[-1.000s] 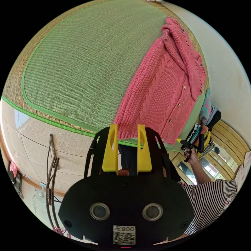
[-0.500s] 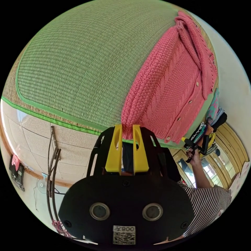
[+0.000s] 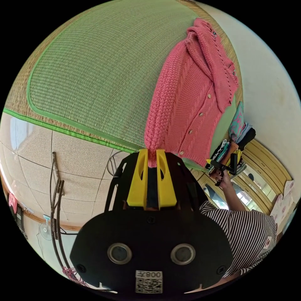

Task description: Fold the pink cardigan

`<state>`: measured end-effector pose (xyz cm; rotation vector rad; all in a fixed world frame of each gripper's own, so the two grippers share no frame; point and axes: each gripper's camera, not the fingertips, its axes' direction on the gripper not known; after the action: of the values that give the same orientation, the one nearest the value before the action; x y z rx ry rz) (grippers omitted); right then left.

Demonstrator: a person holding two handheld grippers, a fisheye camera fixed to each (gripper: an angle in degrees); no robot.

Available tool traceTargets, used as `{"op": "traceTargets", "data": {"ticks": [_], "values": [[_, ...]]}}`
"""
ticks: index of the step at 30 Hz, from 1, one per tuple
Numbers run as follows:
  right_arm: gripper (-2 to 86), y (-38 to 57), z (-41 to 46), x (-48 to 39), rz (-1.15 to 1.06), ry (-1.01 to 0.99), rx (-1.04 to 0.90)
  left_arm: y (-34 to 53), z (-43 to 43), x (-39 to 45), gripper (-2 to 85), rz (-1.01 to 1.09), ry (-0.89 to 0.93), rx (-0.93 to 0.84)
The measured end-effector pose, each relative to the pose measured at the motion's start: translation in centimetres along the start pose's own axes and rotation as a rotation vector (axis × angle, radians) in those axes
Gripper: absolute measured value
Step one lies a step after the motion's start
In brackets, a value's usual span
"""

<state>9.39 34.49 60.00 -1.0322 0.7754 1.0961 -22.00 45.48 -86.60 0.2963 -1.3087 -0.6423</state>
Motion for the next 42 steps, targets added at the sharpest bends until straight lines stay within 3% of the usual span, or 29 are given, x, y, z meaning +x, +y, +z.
{"op": "traceTargets", "data": {"ticks": [24, 42], "values": [[1.6, 8.0, -8.0, -6.0, -0.026, -0.058, 0.056, 7.6, -8.8, 2.6, 3.7, 0.022, 0.133, 0.048], [1.5, 2.2, -23.2, -14.4, -0.107, -0.074, 0.245, -2.5, -22.1, 11.6, 3.6, 0.121, 0.273, 0.228]]}}
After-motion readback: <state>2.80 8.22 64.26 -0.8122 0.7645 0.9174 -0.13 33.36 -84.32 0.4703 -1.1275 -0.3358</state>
